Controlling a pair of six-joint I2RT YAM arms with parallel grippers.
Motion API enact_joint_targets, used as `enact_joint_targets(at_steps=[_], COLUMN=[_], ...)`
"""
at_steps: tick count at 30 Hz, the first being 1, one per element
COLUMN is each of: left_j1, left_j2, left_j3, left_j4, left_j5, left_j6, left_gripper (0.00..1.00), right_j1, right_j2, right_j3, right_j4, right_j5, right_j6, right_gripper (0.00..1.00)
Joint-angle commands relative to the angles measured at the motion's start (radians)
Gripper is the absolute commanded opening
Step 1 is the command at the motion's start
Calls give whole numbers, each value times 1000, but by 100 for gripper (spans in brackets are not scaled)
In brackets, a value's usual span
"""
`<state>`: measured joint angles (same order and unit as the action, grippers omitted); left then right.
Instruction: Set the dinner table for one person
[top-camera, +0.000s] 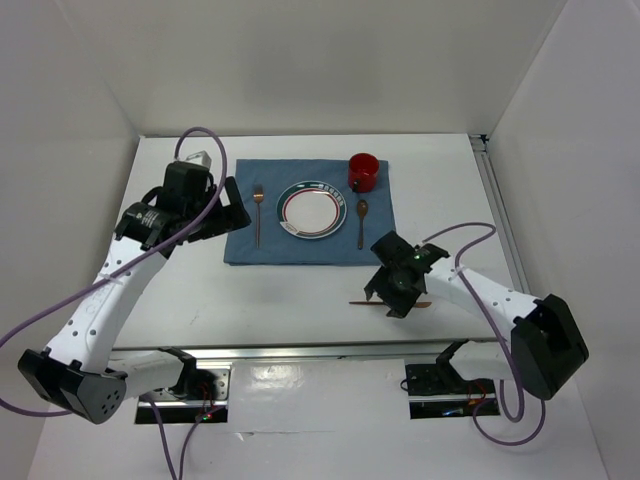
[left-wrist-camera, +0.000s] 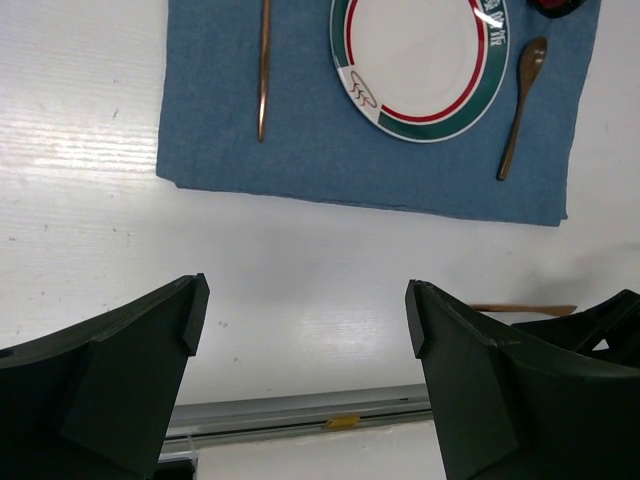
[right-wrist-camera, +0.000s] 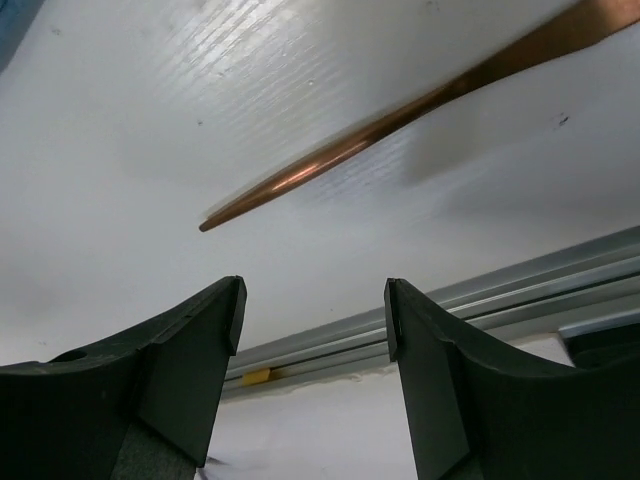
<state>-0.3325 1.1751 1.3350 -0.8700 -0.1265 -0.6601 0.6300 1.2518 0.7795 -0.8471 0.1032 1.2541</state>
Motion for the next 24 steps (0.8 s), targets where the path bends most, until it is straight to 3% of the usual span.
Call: enact_joint_targets(at_steps=[1,9,24], left_j1=[-3,-13,-13], left_j2=[-2,8,29], left_j3=[4,-3,9], left_j4=[45,32,32], left_j5=[44,63,54], left_j6=[37,57,97], left_gripper=[100,100,100], right_j1=[-32,-182,-182], right_j2=[-29,90,239], right_j3=[-23,-43,-25], right_j4=[25,128,166], right_j5=[-10,-57,-25], right_j6=[122,59,68], right_gripper=[70,65,48])
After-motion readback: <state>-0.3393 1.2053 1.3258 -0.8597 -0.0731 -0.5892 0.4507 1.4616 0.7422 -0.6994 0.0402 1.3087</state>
